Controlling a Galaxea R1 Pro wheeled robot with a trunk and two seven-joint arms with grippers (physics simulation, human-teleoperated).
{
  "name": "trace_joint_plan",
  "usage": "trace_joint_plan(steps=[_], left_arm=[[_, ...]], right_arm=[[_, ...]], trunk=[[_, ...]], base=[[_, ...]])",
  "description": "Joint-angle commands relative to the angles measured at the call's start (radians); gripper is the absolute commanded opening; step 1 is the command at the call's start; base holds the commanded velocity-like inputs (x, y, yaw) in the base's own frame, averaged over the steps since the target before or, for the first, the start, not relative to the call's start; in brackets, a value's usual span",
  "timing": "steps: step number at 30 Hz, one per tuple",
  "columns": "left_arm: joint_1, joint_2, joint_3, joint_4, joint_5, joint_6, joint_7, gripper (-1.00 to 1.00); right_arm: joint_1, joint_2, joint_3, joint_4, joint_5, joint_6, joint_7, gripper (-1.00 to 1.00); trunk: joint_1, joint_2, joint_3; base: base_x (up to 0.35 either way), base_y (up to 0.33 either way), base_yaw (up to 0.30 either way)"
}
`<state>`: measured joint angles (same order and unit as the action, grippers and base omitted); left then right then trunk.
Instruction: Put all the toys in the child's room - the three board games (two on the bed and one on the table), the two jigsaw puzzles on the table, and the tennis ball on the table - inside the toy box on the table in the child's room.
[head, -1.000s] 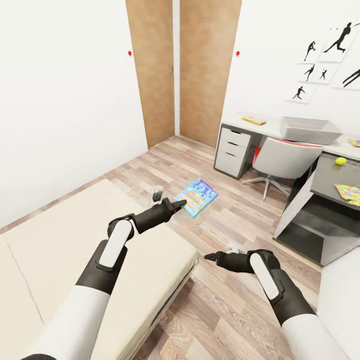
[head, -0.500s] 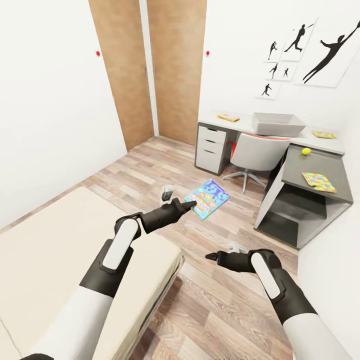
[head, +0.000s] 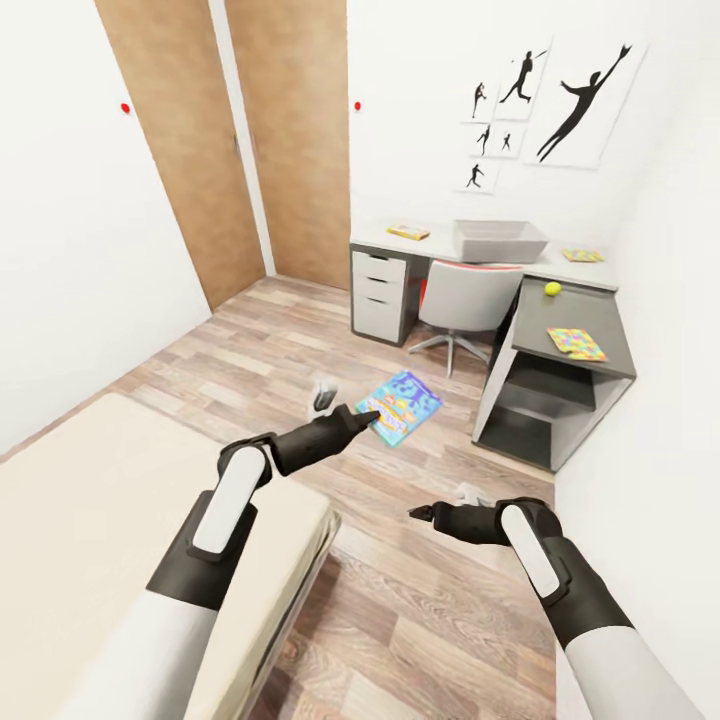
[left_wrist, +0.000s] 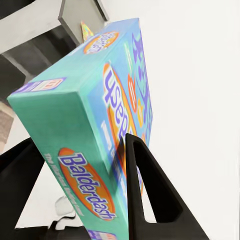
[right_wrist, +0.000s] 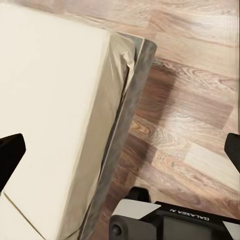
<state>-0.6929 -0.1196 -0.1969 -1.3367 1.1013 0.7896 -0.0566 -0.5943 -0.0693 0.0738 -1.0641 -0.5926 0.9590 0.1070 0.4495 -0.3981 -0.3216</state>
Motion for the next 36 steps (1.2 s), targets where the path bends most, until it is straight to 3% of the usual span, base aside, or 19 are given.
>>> trace_joint_plan(steps=[1,4,10,22,30,36], left_arm=[[0.001,0.000,0.011,-0.001,0.008,0.005,0.003,-1.00],[0.006,0.001,0.041,0.000,0.035,0.007,0.020,-1.00],[0.014,0.018,0.056,0.000,0.076,0.009,0.030,-1.00],[0.035,0.067,0.064,-0.005,0.090,0.009,0.027,-1.00],[0.062,0.108,0.065,-0.031,0.095,0.008,-0.031,-1.00],[0.067,0.120,0.066,-0.046,0.096,0.007,-0.047,-1.00]], right_arm=[[-0.001,0.000,0.001,0.000,0.011,0.003,0.010,1.00],[0.000,0.000,0.002,0.000,0.010,0.003,0.010,1.00],[0.000,0.000,0.002,-0.001,0.011,0.004,0.010,1.00],[0.001,-0.001,0.001,-0.002,0.010,0.005,0.010,1.00],[0.004,0.006,0.004,-0.002,0.011,0.004,0.010,1.00],[0.005,0.007,0.004,-0.002,0.012,0.004,0.010,1.00]], trunk=[[0.001,-0.002,-0.002],[0.001,-0.002,-0.002],[0.001,-0.002,-0.002],[0.001,-0.002,-0.002],[0.001,-0.002,-0.002],[0.001,-0.002,-0.002]], base=[[0.000,0.000,-0.281],[0.000,0.000,-0.281],[0.000,0.000,-0.281],[0.000,0.000,-0.281],[0.000,0.000,-0.281],[0.000,0.000,-0.281]])
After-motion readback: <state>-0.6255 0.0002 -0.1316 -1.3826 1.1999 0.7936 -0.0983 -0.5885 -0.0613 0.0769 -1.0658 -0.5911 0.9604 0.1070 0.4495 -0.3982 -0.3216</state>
